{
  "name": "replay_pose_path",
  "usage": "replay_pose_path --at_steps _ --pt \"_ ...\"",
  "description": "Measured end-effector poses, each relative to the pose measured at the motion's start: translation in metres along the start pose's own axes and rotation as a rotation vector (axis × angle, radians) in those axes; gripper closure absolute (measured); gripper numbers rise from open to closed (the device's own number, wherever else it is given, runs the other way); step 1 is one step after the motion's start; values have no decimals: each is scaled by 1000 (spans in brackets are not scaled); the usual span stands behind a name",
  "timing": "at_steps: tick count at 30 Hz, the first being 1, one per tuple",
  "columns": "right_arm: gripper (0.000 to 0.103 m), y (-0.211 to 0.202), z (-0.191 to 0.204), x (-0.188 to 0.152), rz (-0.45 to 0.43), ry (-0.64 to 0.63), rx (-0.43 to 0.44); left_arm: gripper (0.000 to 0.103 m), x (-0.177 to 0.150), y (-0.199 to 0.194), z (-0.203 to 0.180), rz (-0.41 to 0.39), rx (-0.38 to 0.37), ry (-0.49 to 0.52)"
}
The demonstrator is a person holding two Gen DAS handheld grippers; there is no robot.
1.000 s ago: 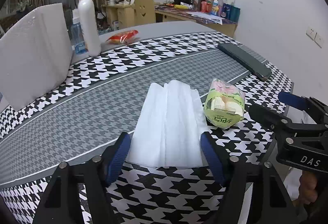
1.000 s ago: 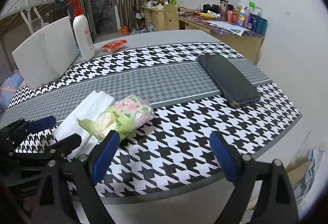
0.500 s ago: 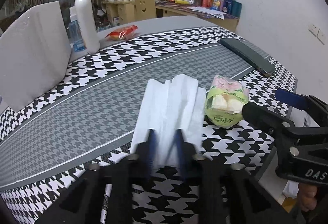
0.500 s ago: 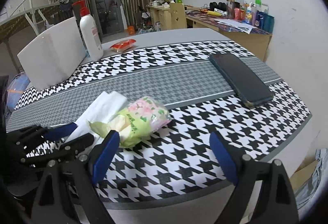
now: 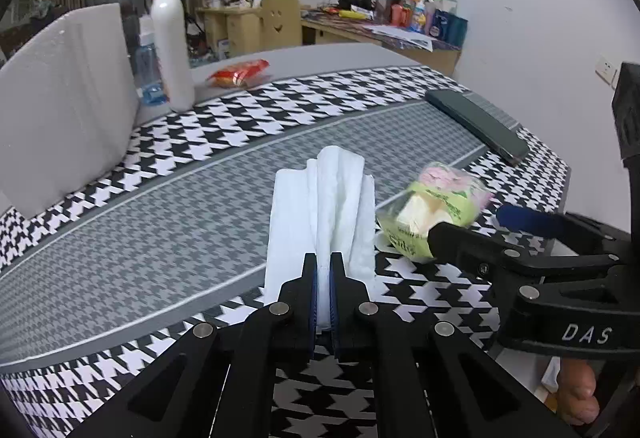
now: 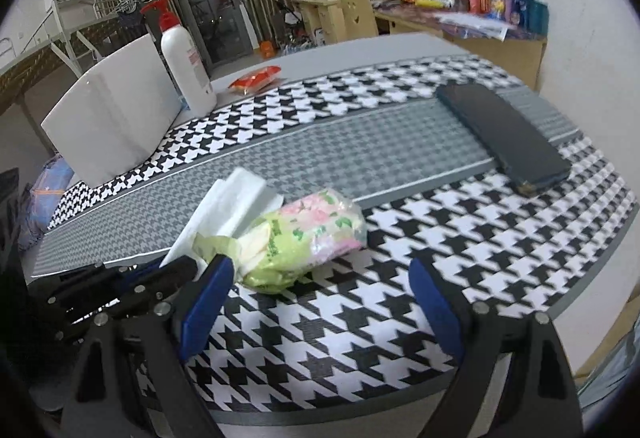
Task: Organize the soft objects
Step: 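Lift the white tissue with the left tool while the right tool grasps the floral wipe pack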
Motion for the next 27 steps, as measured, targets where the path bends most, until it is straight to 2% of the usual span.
replay_pose_path --at_steps 5,8,18,27 --pt "12 5 0 0 19 51 46 97 0 0 4 -1 -3 -12" --pt "23 7 2 2 18 60 64 97 0 -1 5 -5 -4 -13" --pt "39 8 13 0 24 3 55 97 0 -6 11 -18 -1 -29" --pt "41 -6 20 11 -23 -34 41 97 6 -19 25 -56 18 -51"
Point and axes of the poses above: each gripper's, at about its wrist camera, not at the fingertips, and y roughly the way its jaws point, z to its left, x to its top, the point moved 10 cm from there along y, roughly the way its jaws point, and after that the axes turned 5 degrees about x, right-handed, at the moved point
